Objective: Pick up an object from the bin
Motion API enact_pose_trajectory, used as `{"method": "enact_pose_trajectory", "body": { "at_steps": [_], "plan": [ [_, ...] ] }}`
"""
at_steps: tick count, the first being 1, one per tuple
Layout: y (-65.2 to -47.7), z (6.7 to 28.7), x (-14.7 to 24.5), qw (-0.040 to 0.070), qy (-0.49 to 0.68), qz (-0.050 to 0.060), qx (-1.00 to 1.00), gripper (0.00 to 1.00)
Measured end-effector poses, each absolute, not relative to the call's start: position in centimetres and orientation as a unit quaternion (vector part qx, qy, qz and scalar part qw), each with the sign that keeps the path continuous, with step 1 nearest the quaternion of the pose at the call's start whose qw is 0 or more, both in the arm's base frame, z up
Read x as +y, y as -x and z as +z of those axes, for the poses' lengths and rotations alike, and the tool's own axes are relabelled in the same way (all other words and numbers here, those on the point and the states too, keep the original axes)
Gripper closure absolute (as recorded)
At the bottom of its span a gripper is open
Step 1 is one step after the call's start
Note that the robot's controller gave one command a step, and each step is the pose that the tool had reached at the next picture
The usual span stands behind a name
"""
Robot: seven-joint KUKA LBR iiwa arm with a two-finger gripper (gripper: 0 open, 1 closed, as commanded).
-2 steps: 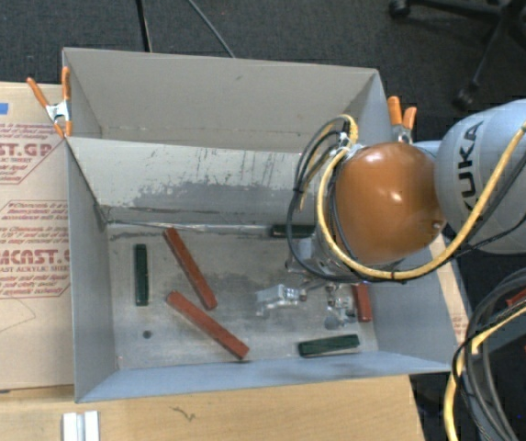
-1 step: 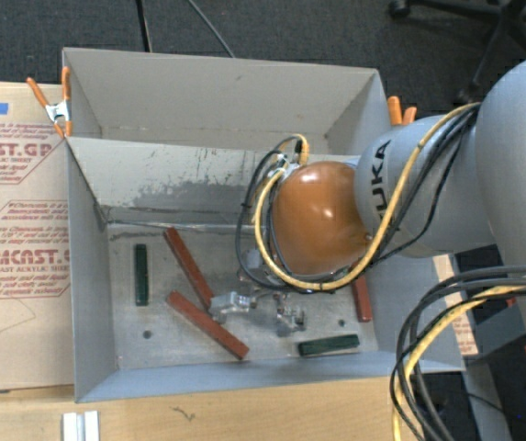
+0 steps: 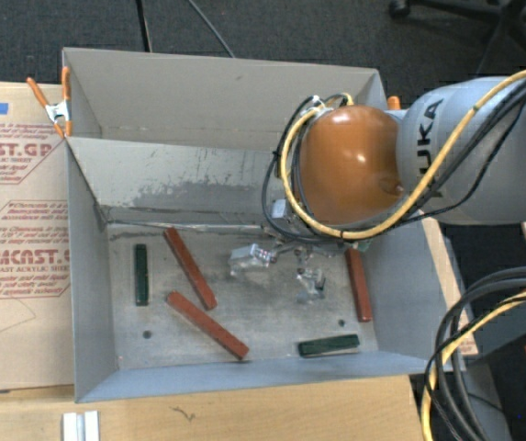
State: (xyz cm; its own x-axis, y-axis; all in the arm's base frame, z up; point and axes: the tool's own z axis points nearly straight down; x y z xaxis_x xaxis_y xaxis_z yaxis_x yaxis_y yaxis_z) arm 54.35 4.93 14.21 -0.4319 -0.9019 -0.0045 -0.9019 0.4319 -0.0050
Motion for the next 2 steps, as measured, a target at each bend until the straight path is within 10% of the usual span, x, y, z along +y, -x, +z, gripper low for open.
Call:
{"method": "enact_pose_trajectory", "body": {
  "at_steps": [1, 2],
  "plan": [
    [-50.4, 17.6, 7.2, 0.001, 0.498, 0.001, 0.867, 0.0],
    [-50.4, 12.0, 8.7, -0.001, 0.38, 0.002, 0.925, 0.0]
  ]
}}
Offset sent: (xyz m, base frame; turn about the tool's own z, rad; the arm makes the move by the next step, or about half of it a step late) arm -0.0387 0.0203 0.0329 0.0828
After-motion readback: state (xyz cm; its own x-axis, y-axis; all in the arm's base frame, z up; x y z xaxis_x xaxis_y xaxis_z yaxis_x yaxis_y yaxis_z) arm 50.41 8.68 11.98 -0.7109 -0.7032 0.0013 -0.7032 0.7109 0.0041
